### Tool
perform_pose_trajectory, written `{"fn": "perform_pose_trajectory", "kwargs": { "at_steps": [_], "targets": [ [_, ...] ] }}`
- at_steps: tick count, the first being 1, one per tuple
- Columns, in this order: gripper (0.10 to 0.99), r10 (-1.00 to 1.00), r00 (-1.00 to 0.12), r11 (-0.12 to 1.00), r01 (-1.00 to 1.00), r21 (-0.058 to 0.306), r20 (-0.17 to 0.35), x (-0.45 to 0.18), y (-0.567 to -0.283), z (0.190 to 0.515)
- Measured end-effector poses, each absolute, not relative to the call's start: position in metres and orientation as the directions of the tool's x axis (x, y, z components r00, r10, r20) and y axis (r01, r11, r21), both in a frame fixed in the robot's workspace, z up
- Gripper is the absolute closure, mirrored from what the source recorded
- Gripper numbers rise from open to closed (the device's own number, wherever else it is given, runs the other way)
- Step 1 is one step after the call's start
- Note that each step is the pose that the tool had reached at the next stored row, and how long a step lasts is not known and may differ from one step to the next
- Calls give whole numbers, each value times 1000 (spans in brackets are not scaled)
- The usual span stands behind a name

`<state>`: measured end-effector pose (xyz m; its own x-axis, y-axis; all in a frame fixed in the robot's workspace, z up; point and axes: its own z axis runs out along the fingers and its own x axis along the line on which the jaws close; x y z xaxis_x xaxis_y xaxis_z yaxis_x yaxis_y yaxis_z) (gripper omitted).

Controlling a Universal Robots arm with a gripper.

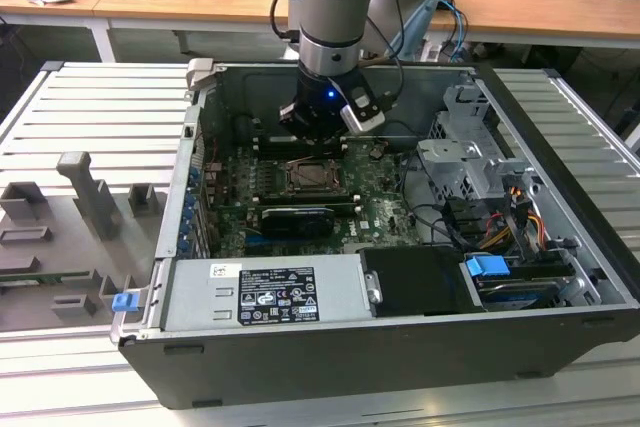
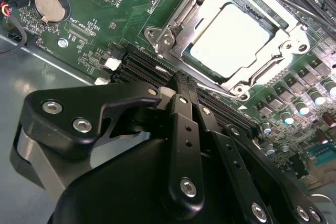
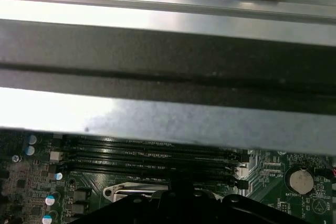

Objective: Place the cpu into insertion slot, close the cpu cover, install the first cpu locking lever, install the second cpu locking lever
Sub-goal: 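Install the first cpu locking lever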

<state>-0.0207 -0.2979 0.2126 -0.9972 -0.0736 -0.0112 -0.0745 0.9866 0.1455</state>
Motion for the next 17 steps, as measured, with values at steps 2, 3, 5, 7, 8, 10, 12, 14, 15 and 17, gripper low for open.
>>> {"fn": "perform_pose_trajectory", "kwargs": {
  "at_steps": [2, 3, 5, 7, 8, 10, 12, 14, 15, 17],
  "targets": [
    [980, -74, -997, 987, -75, 145, -11, -20, -298, 212],
    [980, -74, -997, 987, -75, 145, -11, -20, -298, 212],
    [980, -74, -997, 987, -75, 145, -11, -19, -298, 212],
    [980, -74, -997, 987, -75, 146, -11, -19, -298, 212],
    [980, -74, -997, 987, -75, 145, -11, -19, -298, 212],
    [980, -74, -997, 987, -75, 145, -11, -18, -298, 212],
    [980, -74, -997, 987, -75, 146, -11, -16, -298, 211],
    [980, -74, -997, 987, -74, 146, -11, -16, -298, 211],
    [980, -74, -997, 987, -74, 146, -11, -16, -298, 211],
    [980, -74, -997, 987, -75, 145, -11, -15, -298, 210]
  ]
}}
